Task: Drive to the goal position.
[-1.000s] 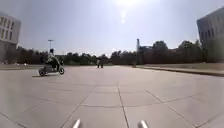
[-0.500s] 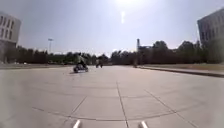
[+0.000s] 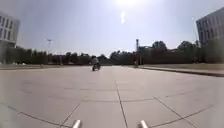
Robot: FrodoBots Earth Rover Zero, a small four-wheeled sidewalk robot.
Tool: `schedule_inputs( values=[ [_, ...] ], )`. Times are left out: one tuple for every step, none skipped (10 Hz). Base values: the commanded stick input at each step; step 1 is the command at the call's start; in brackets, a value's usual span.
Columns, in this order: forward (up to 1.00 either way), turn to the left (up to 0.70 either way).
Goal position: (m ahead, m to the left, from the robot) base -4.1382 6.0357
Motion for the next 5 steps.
schedule_inputs(
  values=[
    [0.06, 0.00],
    [0.06, 0.00],
    [0.06, 0.00],
    [0.06, 0.00],
    [0.06, 0.00]
  ],
)
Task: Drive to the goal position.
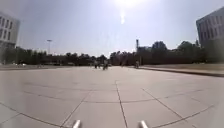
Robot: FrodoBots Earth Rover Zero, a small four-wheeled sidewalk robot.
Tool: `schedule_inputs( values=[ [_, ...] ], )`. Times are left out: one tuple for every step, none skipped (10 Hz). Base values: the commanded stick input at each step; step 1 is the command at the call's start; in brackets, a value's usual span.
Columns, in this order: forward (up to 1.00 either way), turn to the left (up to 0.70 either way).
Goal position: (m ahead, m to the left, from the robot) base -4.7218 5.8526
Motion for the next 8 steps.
schedule_inputs(
  values=[
    [0.06, 0.00],
    [0.07, 0.00],
    [0.06, 0.00],
    [0.07, 0.00],
    [0.07, 0.00],
    [0.06, 0.00],
    [0.06, 0.00],
    [0.06, 0.00]
  ],
)
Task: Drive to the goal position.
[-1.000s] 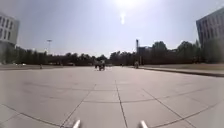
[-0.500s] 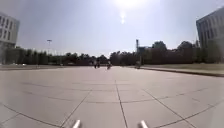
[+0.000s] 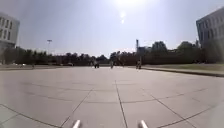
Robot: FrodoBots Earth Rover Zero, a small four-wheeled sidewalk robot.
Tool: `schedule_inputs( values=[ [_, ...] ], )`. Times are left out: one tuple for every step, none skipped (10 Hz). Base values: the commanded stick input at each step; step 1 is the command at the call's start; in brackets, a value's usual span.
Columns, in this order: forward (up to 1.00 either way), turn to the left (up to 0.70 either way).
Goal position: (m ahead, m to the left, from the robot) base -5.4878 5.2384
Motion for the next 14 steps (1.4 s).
schedule_inputs(
  values=[
    [0.06, 0.00],
    [0.06, 0.00],
    [0.06, 0.00],
    [0.06, 0.00],
    [0.06, 0.00],
    [0.06, 0.00],
    [0.06, 0.00],
    [0.06, 0.00],
    [0.06, 0.00],
    [0.06, 0.00],
    [0.06, 0.00],
    [0.06, 0.00],
    [0.06, 0.00],
    [0.06, 0.00]
  ],
)
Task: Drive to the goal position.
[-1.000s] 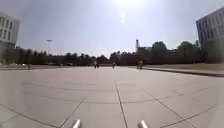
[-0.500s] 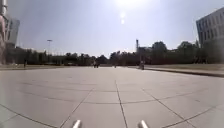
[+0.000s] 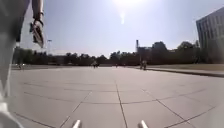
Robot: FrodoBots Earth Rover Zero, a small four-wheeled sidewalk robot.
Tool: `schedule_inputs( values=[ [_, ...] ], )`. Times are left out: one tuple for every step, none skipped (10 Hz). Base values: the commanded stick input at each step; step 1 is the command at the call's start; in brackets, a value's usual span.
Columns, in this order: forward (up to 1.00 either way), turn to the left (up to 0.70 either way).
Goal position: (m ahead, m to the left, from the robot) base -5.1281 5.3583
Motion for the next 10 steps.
schedule_inputs(
  values=[
    [0.06, 0.00],
    [0.07, 0.00],
    [0.07, 0.00],
    [0.06, 0.00],
    [0.06, 0.00],
    [0.05, 0.00],
    [0.00, 0.00],
    [0.00, 0.00],
    [0.00, 0.00],
    [0.00, 0.00]
  ],
)
